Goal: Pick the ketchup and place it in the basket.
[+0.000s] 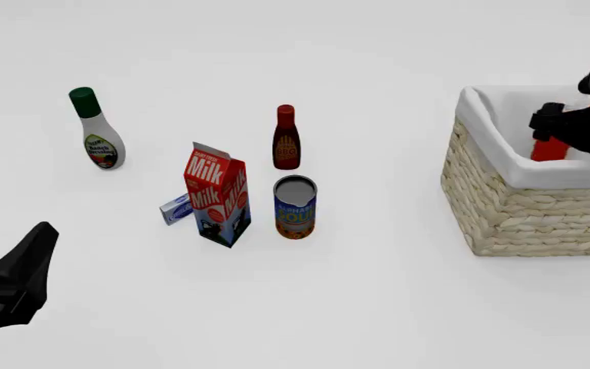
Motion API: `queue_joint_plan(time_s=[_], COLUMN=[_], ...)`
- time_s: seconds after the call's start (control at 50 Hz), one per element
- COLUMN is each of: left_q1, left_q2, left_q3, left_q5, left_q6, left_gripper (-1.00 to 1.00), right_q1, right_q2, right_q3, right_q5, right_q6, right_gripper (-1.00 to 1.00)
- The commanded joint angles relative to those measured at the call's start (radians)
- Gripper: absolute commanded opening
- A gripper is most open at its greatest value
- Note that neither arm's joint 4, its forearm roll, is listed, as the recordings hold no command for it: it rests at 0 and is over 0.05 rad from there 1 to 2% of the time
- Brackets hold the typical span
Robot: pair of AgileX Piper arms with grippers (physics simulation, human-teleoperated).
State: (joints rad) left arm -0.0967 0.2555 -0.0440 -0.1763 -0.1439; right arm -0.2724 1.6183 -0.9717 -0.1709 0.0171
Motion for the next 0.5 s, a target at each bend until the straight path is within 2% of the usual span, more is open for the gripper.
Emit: queue_joint_plan(time_s=[0.02,0.2,0.5], left_q1=[0.001,0.000,0.000], left_q2=[0.001,0.000,-0.012], left_q3=[0.001,0.003,0.002], left_q5=[-0.002,-0.003,0.007], left_q6=[-0.002,-0.004,-0.007], left_gripper=[1.00,1.00,1.00], right_q1=[0.007,0.013,0.068], right_q2=[-0.014,-0.036,-0.189], right_q3=[0.002,-0.005,0.019], right_q5=[-0.002,0.014,0.075], right_q6=[-0.002,-0.011,-0.028], right_gripper=[1.00,1.00,1.00])
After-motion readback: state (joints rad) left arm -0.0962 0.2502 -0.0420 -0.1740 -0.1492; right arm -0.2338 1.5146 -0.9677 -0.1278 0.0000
